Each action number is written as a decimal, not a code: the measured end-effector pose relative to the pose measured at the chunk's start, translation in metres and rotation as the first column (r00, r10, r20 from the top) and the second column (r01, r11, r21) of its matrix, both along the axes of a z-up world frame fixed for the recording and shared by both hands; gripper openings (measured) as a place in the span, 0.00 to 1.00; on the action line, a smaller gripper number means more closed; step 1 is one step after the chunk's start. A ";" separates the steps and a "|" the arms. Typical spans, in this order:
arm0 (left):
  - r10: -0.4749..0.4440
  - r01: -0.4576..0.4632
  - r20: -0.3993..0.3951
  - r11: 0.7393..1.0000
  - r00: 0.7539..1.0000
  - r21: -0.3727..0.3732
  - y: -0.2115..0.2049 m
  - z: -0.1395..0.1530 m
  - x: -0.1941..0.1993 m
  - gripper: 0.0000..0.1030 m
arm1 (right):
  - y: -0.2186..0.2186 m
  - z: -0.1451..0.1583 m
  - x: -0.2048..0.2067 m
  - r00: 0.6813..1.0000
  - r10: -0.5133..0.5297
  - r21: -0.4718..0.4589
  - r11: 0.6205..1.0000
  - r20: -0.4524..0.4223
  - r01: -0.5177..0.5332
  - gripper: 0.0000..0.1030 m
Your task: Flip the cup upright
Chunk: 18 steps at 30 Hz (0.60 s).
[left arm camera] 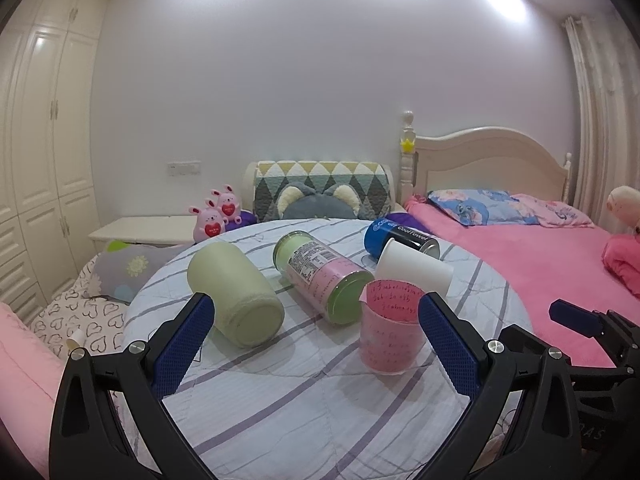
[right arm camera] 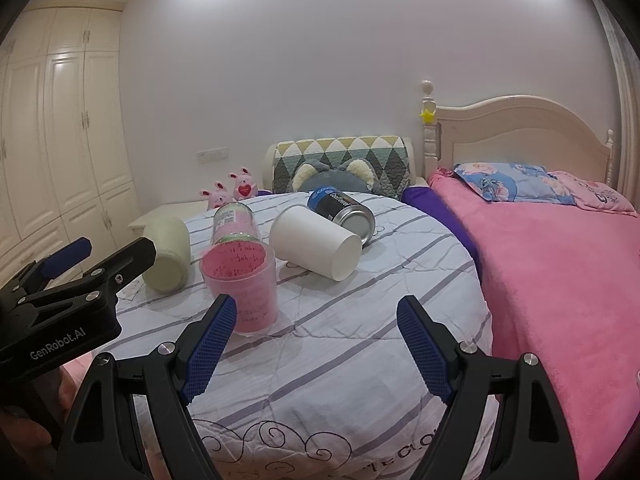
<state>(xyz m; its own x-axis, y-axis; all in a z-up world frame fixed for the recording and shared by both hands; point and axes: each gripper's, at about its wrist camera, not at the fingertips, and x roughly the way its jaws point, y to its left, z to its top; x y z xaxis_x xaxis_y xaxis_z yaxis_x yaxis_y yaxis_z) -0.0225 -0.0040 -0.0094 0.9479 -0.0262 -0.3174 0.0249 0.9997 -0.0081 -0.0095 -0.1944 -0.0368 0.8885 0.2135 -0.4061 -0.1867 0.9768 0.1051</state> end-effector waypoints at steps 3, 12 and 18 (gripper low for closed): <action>-0.001 0.001 -0.004 1.000 1.000 -0.001 0.000 0.000 0.000 1.00 | -0.001 0.000 -0.001 1.000 -0.001 0.000 1.000 -0.002 0.001 0.81; -0.011 0.011 -0.001 1.000 1.000 -0.018 0.001 0.000 0.000 1.00 | -0.002 -0.001 -0.001 1.000 -0.002 -0.004 1.000 -0.013 0.002 0.81; 0.023 -0.023 0.020 1.000 1.000 0.002 0.001 -0.001 0.000 1.00 | -0.004 -0.002 -0.002 1.000 -0.005 -0.007 1.000 -0.015 0.004 0.81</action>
